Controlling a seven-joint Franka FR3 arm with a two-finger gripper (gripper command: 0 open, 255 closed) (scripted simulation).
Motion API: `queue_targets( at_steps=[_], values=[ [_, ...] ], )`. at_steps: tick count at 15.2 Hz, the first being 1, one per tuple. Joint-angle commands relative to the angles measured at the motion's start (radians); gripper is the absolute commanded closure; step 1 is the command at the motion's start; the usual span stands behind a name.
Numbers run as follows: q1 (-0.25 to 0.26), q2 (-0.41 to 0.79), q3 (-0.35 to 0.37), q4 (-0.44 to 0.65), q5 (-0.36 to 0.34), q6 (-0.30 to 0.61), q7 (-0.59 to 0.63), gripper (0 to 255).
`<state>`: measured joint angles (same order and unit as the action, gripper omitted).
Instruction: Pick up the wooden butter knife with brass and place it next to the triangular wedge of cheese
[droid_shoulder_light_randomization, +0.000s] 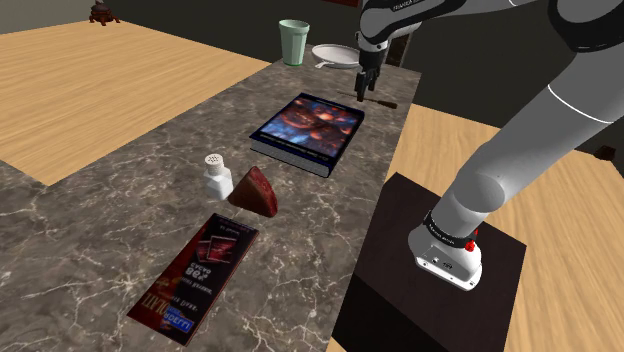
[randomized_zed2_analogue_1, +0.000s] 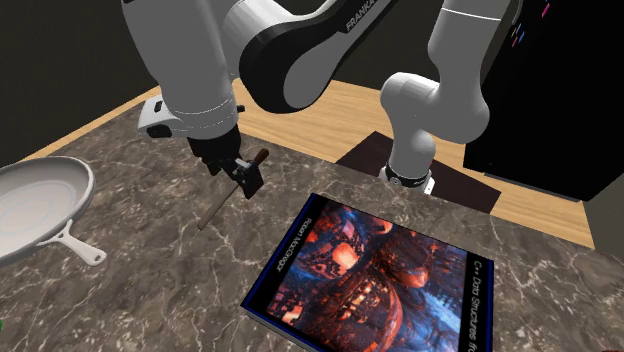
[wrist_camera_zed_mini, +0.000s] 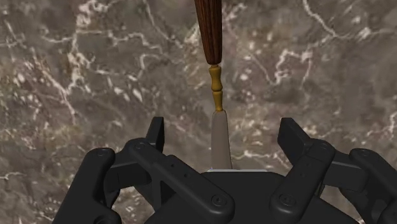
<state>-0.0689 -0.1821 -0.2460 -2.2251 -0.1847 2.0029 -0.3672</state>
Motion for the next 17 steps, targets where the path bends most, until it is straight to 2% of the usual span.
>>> queue_targets(
  at_steps=[1,3,4,13,17],
  values=[
    [0.0,0.0,0.0,-0.001,0.0,0.001,0.0,0],
    [0.0,0.0,0.0,0.0,0.0,0.001,0.0,0],
    [0.0,0.0,0.0,0.0,0.0,0.001,0.0,255],
    [0.0,0.0,0.0,-0.001,0.0,0.001,0.0,255],
    [0.001,-0.016,0.003,0.038,0.001,-0.054,-0.004,255]
  ],
)
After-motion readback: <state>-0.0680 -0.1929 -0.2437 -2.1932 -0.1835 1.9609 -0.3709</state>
